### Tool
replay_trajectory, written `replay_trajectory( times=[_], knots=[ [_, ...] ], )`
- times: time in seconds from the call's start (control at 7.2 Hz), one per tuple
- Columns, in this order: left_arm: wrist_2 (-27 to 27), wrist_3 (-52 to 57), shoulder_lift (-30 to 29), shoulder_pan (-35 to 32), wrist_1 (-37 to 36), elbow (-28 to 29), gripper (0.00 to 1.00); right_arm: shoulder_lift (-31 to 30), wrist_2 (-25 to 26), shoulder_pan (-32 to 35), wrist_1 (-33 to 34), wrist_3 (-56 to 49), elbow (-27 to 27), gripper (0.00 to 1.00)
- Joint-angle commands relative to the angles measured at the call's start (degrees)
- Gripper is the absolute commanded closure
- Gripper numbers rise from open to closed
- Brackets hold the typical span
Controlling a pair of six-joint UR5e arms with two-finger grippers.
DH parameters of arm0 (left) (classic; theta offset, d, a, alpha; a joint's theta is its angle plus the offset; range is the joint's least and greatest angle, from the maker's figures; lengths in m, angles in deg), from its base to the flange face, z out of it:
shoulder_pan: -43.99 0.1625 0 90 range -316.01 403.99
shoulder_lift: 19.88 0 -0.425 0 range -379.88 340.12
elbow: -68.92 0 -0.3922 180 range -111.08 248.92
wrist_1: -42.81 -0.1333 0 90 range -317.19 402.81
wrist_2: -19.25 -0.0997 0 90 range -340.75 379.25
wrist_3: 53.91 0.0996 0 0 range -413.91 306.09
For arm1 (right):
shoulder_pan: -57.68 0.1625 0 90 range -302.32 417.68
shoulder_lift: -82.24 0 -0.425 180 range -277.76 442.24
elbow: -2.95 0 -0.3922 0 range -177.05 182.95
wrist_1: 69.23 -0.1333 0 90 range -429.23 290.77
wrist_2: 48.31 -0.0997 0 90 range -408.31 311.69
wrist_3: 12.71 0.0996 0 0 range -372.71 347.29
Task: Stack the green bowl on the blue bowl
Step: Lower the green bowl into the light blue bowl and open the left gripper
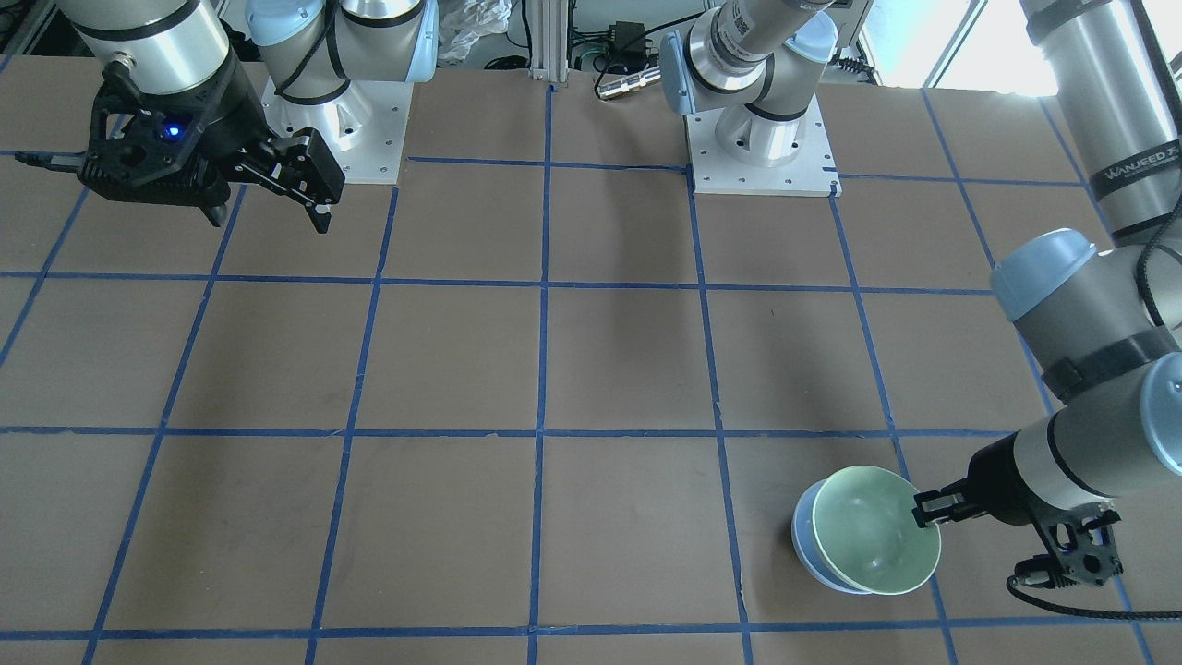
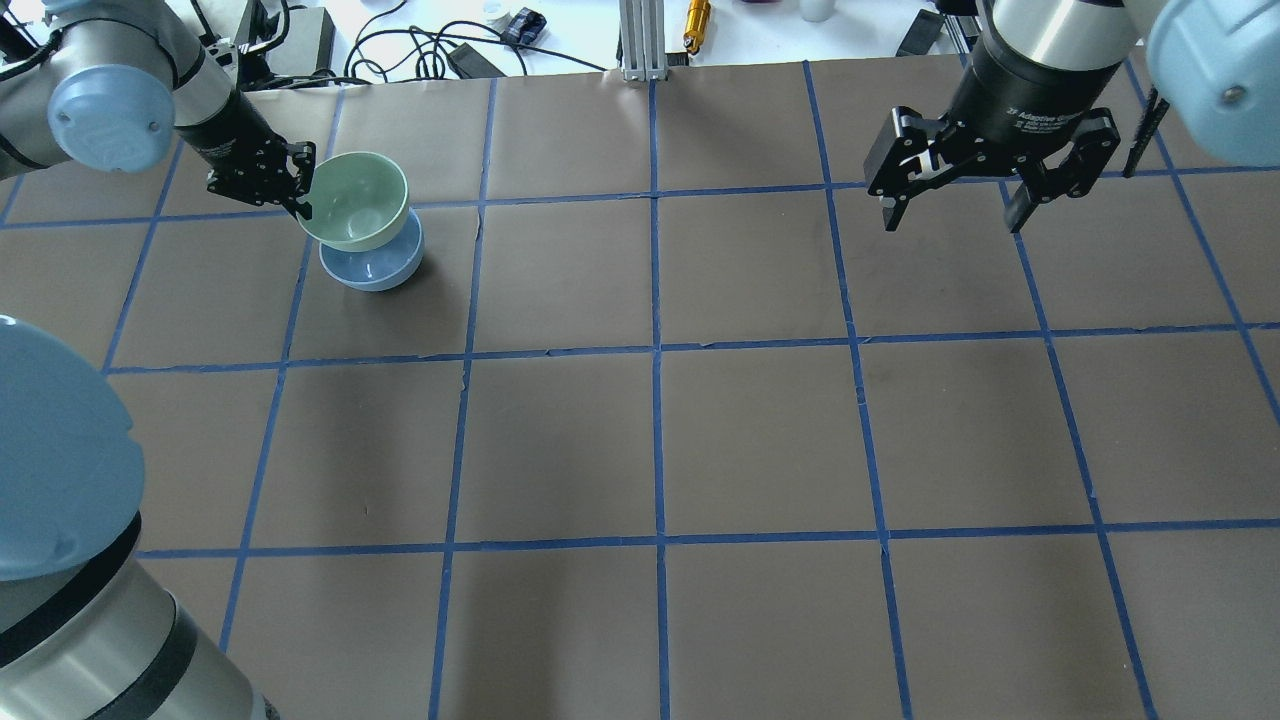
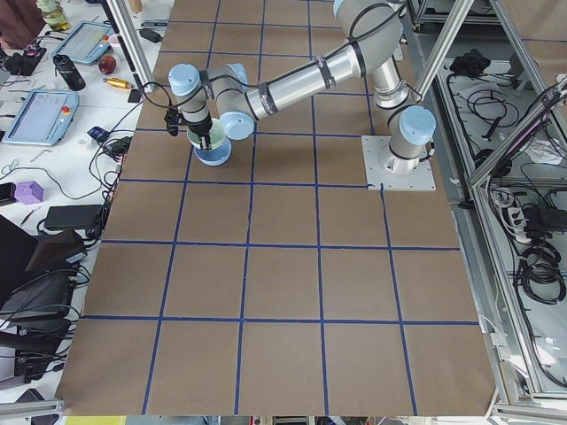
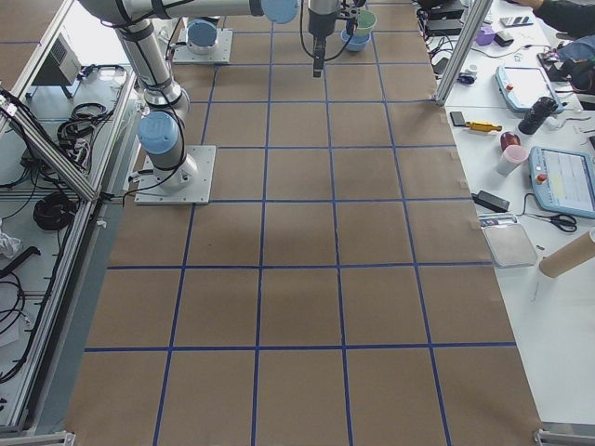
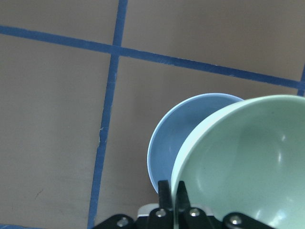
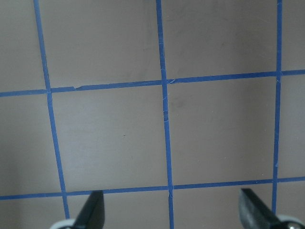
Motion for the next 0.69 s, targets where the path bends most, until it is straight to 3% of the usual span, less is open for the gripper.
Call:
replay_trajectory(
  times=[0.0, 0.28, 0.42, 0.56],
  knots=[
    [-0.13, 0.15, -0.96, 0.06, -0.66, -0.22, 1.0, 0.0, 0.0, 0.0, 0.0, 0.08, 0.03, 0.0],
    [-0.65, 1.2, -2.36, 0.06, -2.4, -0.83, 1.0, 0.0, 0.0, 0.0, 0.0, 0.08, 0.03, 0.0],
    [-0.65, 1.03, -2.37, 0.06, -2.41, -1.28, 0.94, 0.0, 0.0, 0.0, 0.0, 0.0, -0.06, 0.0],
    [-0.57, 1.11, -2.37, 0.06, -2.5, -1.45, 0.64, 0.0, 0.0, 0.0, 0.09, 0.0, 0.03, 0.0]
  ],
)
